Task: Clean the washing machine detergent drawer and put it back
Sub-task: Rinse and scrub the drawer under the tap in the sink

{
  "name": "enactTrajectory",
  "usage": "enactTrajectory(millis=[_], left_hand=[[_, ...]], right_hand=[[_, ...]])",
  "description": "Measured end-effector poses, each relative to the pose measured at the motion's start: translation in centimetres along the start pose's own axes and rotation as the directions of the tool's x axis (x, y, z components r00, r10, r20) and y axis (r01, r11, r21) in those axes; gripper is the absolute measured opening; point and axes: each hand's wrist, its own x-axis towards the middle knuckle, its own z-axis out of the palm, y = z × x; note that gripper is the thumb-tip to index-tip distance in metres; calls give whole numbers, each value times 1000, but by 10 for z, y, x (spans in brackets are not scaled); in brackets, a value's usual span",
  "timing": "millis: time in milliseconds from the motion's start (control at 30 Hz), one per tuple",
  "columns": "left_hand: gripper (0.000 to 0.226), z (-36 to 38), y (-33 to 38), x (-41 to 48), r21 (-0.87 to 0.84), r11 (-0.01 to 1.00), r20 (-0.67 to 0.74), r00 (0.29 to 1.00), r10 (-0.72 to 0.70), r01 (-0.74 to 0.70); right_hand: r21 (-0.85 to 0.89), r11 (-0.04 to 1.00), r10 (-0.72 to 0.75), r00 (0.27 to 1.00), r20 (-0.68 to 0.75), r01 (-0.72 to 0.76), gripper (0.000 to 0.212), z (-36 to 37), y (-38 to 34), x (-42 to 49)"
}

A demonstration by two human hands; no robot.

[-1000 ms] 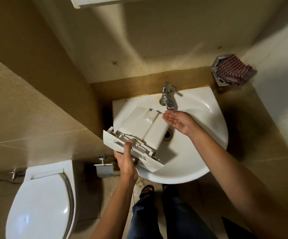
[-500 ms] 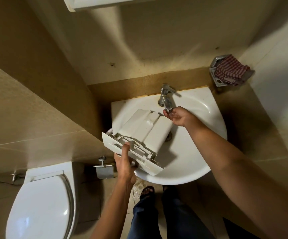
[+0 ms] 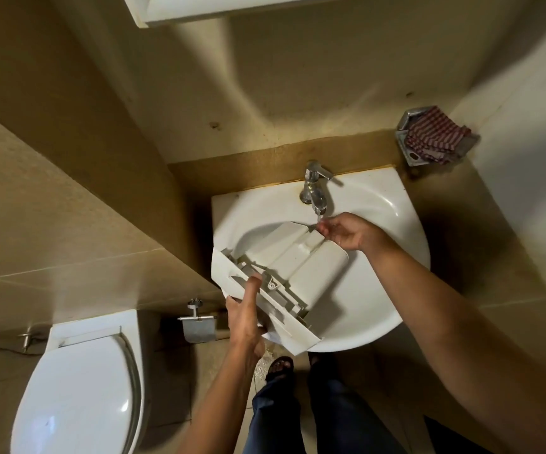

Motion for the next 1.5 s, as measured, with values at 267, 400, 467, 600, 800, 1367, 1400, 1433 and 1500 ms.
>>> enactTrajectory(millis=[267, 400, 467, 600, 800, 1367, 1400, 1433, 1500], left_hand=[[104, 22, -1, -6, -29, 997, -87, 994, -71, 68], [83, 23, -4, -1, 4, 999, -100, 994, -49, 50], [77, 22, -6, 1, 30, 999, -113, 993, -27, 30], [95, 20, -2, -4, -20, 999, -136, 990, -35, 33], [91, 14, 0, 0, 25, 1000, -131, 991, 10, -7], [101, 4, 6, -10, -34, 999, -155, 987, -38, 33], [102, 5, 7, -10, -35, 999, -152, 988, -40, 35], [103, 6, 8, -11, -34, 999, -150, 988, -40, 36], [107, 7, 9, -12, -32, 999, -149, 988, -43, 38]], right_hand=[[-772, 355, -344, 841, 417, 528, 33, 10, 68, -24], [-874, -139, -354, 801, 482, 465, 53, -3, 77, -17], [-911, -68, -373, 837, 401, 406, 55, 0, 74, -12], [-927, -100, -396, 840, 371, 362, 58, 14, 85, -10], [-802, -274, -268, 758, 594, 531, 53, -15, 90, -12], [-275, 861, -465, 881, -87, 427, 16, 1, 57, 5], [-78, 923, -384, 917, -106, 377, 15, 5, 48, 5], [59, 941, -325, 939, -114, 333, 16, 5, 39, 7], [187, 949, -231, 963, -138, 254, 19, 4, 27, 11]])
